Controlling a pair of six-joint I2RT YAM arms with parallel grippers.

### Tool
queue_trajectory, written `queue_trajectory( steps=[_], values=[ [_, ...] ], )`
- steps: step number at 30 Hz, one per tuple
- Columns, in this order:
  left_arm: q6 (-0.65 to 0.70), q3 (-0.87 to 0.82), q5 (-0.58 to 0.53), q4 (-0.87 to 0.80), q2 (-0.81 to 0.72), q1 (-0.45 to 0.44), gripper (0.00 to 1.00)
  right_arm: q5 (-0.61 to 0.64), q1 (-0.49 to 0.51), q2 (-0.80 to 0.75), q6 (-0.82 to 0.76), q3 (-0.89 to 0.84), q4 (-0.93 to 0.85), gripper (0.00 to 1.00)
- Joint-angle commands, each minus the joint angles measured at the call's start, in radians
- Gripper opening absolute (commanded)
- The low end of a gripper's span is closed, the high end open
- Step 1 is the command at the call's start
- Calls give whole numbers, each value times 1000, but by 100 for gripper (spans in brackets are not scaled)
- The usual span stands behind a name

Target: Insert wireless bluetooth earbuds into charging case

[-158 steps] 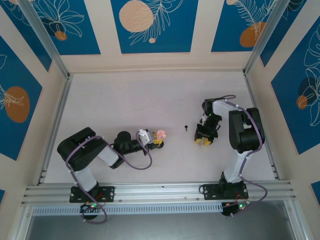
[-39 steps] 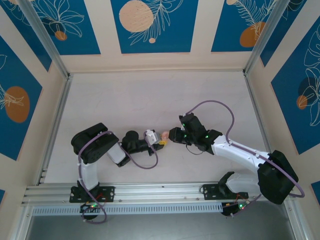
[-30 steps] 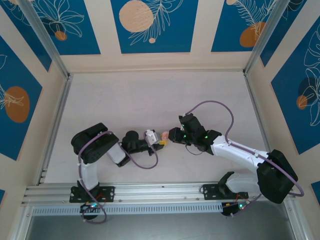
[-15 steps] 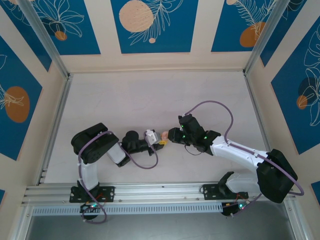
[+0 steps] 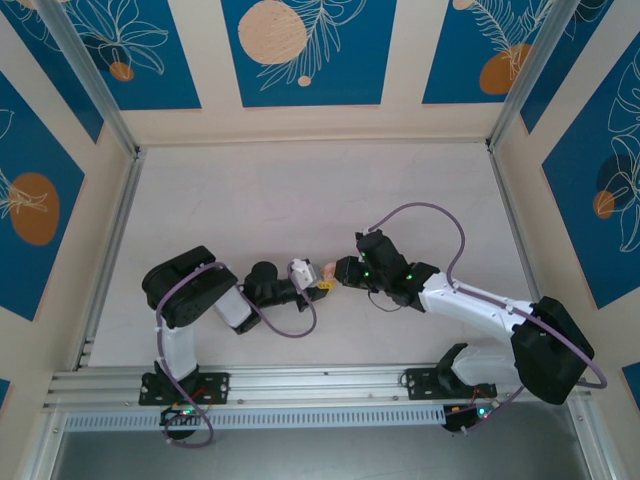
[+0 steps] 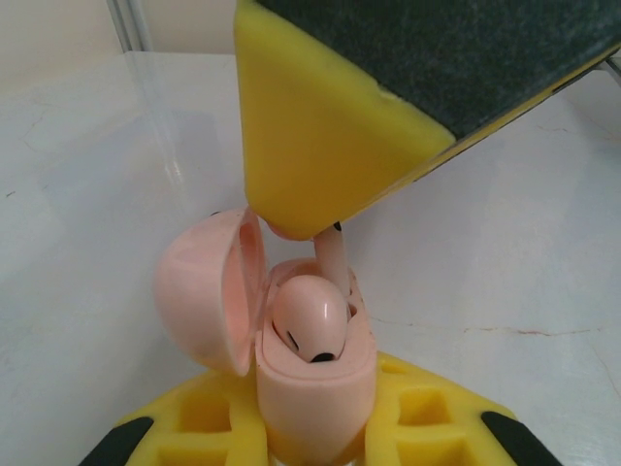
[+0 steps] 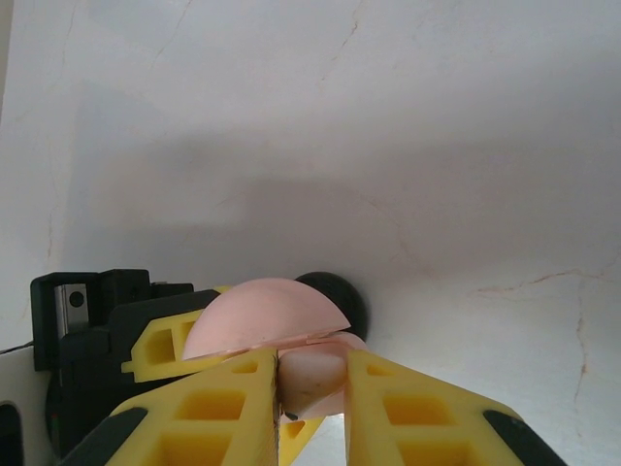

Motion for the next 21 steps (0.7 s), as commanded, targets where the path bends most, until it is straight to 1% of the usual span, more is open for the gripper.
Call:
queue_trajectory(
  steps=[1, 7, 10, 18, 21],
  values=[
    [-7, 4, -3, 37, -34, -14, 5, 33, 12, 7, 15, -16, 15, 21],
    [-10, 4, -8, 37, -38, -15, 5, 25, 14, 7, 16, -16, 21, 21],
    [-12, 7, -7, 37, -36, -15, 5, 19, 15, 6, 19, -17, 20, 23],
    [-11, 5, -7, 37, -37, -15, 5, 17, 17, -2, 21, -10, 12, 32],
    [-11, 5, -7, 37, -37, -15, 5, 18, 17, -9, 17, -6, 5, 33]
  ],
)
